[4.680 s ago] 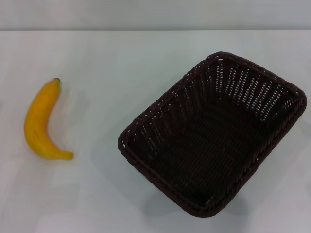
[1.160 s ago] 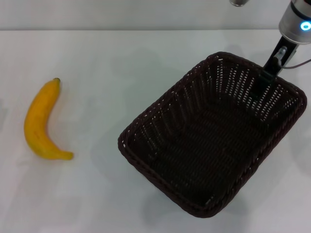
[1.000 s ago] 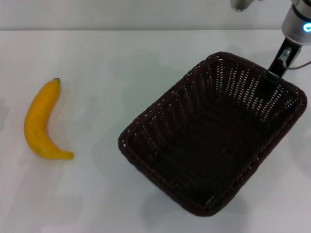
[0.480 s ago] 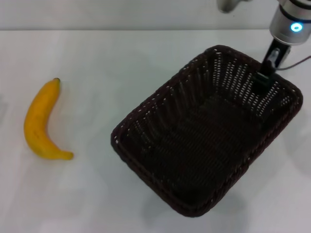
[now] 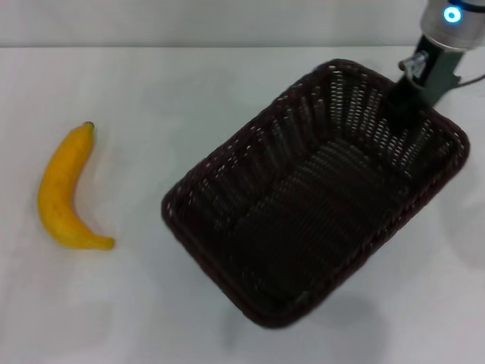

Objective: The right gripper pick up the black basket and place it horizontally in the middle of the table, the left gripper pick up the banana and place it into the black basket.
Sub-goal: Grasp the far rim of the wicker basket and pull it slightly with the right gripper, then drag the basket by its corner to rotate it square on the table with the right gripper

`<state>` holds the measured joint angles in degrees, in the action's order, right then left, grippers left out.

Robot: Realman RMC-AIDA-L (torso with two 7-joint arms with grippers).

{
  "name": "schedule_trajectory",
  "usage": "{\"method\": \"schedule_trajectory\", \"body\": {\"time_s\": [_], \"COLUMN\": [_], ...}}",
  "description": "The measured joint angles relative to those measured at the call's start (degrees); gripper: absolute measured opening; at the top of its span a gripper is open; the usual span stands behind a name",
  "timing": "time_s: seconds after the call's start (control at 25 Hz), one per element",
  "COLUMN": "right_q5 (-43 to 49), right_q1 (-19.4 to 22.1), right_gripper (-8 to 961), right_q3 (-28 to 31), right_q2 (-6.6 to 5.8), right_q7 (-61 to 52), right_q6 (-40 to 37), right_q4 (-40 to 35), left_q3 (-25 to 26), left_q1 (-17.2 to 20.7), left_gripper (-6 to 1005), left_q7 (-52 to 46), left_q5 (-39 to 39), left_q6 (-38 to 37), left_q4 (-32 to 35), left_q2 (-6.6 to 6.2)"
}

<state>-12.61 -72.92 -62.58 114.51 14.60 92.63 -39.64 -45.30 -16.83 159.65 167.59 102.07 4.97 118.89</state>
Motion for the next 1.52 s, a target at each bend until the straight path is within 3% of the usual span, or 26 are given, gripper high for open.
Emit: {"method": "schedule_trajectory", "body": {"time_s": [0.12,0.36,0.64,0.88,1.12,1.52], "right_q5": [1.6,1.2,-3.5,-6.1,-8.6,-8.7], "right_q1": [2.4,8.4,13.7,17.2,19.3,18.8], "right_gripper": [187,177,170,161,146,131], "right_q3": [0.2,10.1,14.1,11.4,1.7,-11.7], "right_q2": [-0.10,0.61,0.83,1.05,0.89,1.14], "right_q7": [-6.0,-14.2,-17.6,-21.4,-27.0,-32.4], "right_q6": [2.7,6.7,6.9,7.7,9.3,10.0], "right_q4": [-2.5,-11.7,-16.3,-21.5,-24.9,-26.1], "left_q3": [1.3,1.6,1.6,1.6,1.4,1.1], "left_q1": [1.1,1.9,1.9,1.3,0.1,-1.3], "left_gripper": [895,894,895,895,895,895], "left_q7": [0.0,0.0,-0.3,-0.3,-0.5,-0.6], "left_q5": [0.0,0.1,0.1,0.1,0.0,0.0], "left_q6": [-0.2,-0.9,-1.5,-2.4,-3.9,-5.7], "left_q4": [1.9,3.6,3.7,3.7,3.7,3.7], "left_q2": [-0.22,-0.46,-0.71,-0.74,-1.21,-1.88]}}
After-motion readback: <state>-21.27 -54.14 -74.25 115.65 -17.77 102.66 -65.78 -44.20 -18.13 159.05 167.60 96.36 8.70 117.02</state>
